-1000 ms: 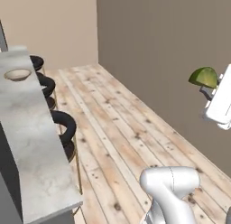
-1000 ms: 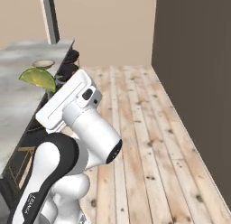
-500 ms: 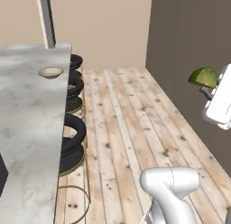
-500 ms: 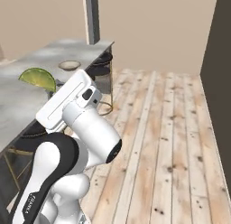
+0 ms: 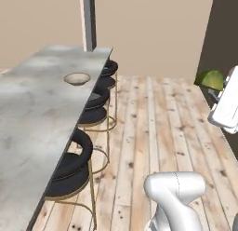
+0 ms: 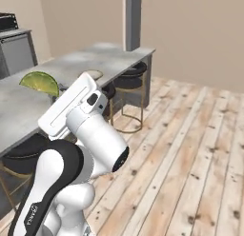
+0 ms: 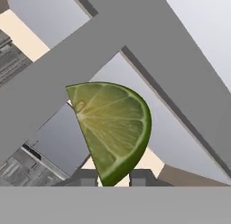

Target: There is a bowl on the dining counter. Grab a lemon wedge from the fridge and place it in the bowl. Then get the liquor bottle and glass cup from the cabinet and place them next to the bowl.

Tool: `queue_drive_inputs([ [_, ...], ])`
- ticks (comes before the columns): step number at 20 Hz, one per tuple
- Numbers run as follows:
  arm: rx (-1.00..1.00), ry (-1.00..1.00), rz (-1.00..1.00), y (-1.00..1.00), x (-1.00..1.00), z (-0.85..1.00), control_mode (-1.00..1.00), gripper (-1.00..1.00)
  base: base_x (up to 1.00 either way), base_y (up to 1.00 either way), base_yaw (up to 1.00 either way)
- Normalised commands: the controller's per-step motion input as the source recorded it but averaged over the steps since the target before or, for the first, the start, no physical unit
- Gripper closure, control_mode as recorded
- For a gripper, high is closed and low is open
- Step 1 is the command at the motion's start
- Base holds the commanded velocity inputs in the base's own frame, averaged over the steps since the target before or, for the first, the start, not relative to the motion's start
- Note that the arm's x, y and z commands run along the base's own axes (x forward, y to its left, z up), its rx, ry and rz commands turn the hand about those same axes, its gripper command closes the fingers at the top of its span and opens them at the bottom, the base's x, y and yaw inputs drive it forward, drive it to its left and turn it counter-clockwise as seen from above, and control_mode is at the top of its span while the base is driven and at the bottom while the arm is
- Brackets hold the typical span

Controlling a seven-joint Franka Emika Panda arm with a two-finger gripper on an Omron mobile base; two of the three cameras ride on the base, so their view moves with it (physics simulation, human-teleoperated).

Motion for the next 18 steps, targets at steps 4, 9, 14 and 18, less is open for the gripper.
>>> queue_drive_inputs([
  [4, 0.00, 0.00, 0.00, 0.00, 0.00, 0.00, 1.00, 1.00, 0.79, -0.63, 0.45],
  [9, 0.00, 0.00, 0.00, 0.00, 0.00, 0.00, 1.00, 1.00, 0.78, -0.67, 0.42],
  [14, 0.00, 0.00, 0.00, 0.00, 0.00, 0.00, 1.00, 1.00, 0.69, -0.74, 0.39],
  [18, 0.00, 0.00, 0.00, 0.00, 0.00, 0.00, 1.00, 1.00, 0.59, -0.72, 0.43],
])
